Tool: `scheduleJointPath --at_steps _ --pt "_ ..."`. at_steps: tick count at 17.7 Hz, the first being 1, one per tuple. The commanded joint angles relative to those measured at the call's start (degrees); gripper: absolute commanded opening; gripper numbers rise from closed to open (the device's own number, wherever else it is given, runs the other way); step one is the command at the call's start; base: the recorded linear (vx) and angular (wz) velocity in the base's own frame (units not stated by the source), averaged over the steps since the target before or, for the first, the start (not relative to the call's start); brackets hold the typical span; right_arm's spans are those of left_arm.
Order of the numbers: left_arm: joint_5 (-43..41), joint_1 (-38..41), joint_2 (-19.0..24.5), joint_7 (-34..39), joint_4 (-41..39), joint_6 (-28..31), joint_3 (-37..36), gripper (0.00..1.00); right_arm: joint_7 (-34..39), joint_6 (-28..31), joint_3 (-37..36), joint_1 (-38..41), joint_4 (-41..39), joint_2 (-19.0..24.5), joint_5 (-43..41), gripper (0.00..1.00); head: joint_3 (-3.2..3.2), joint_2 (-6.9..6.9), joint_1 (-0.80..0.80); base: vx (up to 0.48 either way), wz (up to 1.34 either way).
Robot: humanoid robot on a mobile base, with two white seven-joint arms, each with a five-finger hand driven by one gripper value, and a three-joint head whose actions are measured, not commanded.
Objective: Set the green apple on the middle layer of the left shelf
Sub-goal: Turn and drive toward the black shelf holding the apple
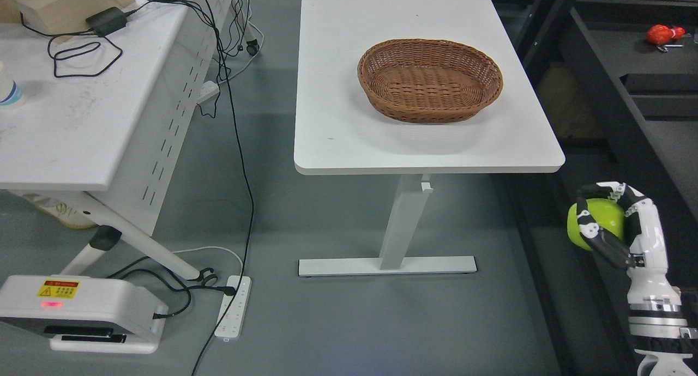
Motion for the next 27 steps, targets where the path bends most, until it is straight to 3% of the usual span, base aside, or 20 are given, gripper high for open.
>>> scheduleJointPath --at_steps 1,27 --pt "0.07 -1.23 1.00 -0.03 0.00 0.00 0.00 1.00 0.12 0.00 0.10 0.46 0.00 0.08 0.00 0.05 0.00 0.00 0.00 -0.201 -0.10" --pt "-0.02 -1.23 1.00 -0.03 0.00 0.00 0.00 1.00 1.00 0.09 0.01 1.08 0.00 0.17 0.09 0.05 0.00 0.00 0.00 -0.159 -0.20"
